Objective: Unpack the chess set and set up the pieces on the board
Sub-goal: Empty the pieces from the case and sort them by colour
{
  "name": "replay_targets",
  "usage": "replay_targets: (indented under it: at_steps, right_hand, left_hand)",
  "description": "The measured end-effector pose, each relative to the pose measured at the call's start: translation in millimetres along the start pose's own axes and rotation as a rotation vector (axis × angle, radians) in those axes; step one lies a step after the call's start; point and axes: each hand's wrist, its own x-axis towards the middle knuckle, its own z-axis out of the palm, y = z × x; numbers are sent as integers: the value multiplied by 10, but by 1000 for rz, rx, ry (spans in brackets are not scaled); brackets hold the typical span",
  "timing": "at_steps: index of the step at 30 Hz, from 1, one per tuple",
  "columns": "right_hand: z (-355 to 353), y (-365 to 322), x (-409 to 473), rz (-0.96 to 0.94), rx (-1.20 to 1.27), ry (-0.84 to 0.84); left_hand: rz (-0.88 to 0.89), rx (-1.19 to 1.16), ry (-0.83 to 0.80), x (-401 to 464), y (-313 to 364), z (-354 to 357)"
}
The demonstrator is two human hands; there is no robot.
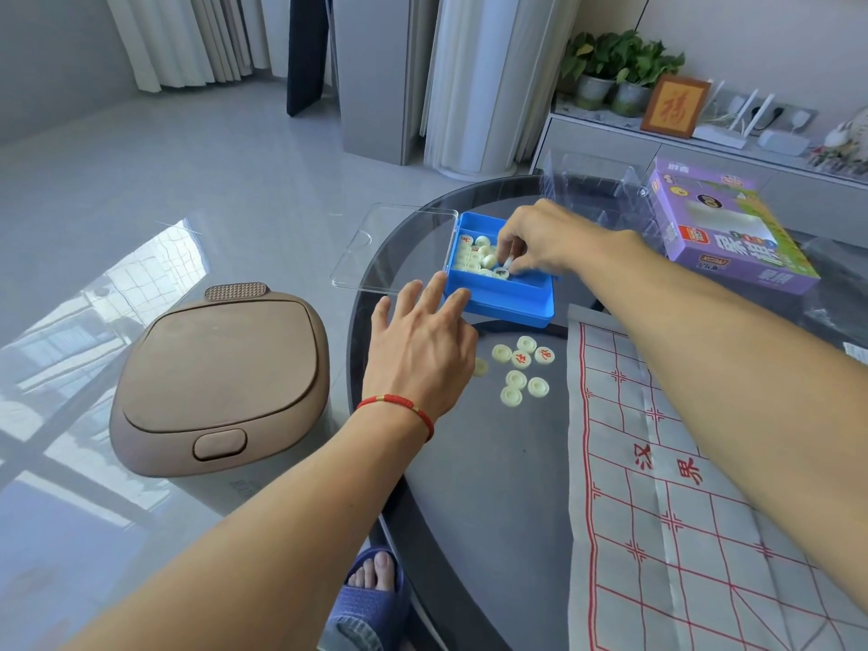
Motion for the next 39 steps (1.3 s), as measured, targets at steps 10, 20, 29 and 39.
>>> replay_targets:
  at_steps: [10, 20, 29, 39]
  right_hand:
    - [-110, -51, -504, -138, 163, 301]
    - [250, -437, -956, -369, 122, 96]
    - [179, -401, -967, -308, -16, -11]
    - [87, -278, -313, 13, 180, 285]
  left_hand:
    - [-5, 6, -1, 3, -2, -6]
    - [-60, 36, -55, -6, 6, -133]
    - [-59, 39, -90, 3, -3, -128]
    - [-57, 45, -80, -1, 21, -136]
